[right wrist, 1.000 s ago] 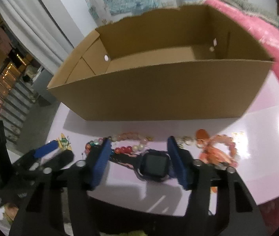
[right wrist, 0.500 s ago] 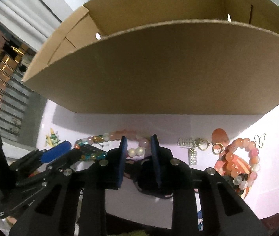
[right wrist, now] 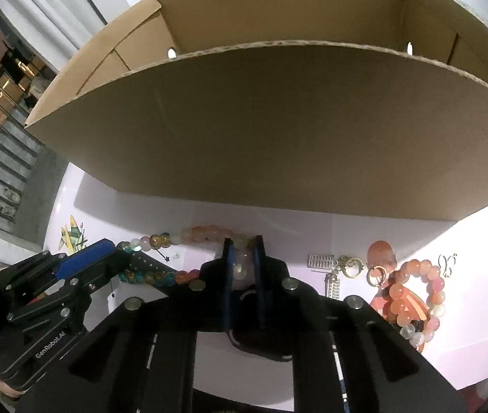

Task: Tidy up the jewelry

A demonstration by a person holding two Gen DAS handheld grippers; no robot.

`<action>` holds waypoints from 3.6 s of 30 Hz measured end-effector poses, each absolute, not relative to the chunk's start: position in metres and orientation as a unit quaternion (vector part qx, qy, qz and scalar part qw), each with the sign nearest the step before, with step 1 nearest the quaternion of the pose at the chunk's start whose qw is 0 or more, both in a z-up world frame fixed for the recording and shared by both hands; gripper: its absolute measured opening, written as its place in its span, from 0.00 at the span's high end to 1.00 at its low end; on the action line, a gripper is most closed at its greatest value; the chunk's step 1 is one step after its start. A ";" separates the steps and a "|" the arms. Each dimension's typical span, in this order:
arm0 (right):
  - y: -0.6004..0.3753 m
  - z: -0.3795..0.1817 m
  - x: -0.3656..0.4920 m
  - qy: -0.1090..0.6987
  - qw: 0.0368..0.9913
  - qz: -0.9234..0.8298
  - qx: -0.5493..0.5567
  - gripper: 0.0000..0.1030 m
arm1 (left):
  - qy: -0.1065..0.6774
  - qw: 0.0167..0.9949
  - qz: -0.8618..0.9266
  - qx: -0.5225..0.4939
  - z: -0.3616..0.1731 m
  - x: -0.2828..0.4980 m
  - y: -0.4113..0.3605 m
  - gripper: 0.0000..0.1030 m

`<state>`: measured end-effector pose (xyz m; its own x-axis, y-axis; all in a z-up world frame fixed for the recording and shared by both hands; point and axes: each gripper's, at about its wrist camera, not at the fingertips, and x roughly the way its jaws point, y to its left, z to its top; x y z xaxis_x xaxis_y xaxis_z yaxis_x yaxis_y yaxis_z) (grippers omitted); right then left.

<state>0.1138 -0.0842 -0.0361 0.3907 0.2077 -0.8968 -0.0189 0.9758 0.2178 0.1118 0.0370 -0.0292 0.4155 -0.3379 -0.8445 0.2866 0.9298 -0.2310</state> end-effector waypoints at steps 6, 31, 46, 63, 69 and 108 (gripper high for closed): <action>-0.070 -0.033 0.110 0.528 0.840 0.078 0.100 0.90 | 0.483 0.854 -0.191 -0.009 -0.018 0.104 0.036 0.81; -0.118 -0.004 0.098 0.499 0.848 0.109 0.140 0.90 | 0.455 0.858 -0.227 0.066 -0.018 0.113 0.012 0.92; -0.106 0.102 0.069 0.406 0.894 0.161 0.095 0.90 | 0.332 0.903 -0.271 0.008 0.108 0.086 0.054 0.92; -0.146 0.061 0.309 0.557 0.802 0.149 0.157 0.90 | 0.456 0.864 -0.195 0.093 0.084 0.294 -0.026 0.92; -0.149 0.027 0.338 0.599 0.773 0.125 0.169 0.89 | 0.496 0.845 -0.165 0.110 0.057 0.311 -0.030 0.91; -0.225 0.045 0.022 0.457 0.873 -0.135 -0.101 0.07 | 0.499 0.862 -0.075 0.044 -0.030 0.112 0.066 0.08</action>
